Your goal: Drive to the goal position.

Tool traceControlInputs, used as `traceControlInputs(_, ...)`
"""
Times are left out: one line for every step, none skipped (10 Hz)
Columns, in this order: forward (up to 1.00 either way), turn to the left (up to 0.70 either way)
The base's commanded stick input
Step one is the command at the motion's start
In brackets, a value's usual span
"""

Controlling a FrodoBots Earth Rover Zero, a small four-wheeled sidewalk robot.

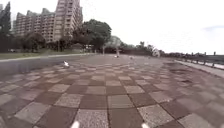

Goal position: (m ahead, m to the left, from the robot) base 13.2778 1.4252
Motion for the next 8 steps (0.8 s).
traceControlInputs(0.70, 0.00)
traceControlInputs(0.70, 0.00)
traceControlInputs(0.70, 0.00)
traceControlInputs(0.70, 0.00)
traceControlInputs(0.70, 0.00)
traceControlInputs(0.70, 0.00)
traceControlInputs(0.70, 0.00)
traceControlInputs(0.70, 0.00)
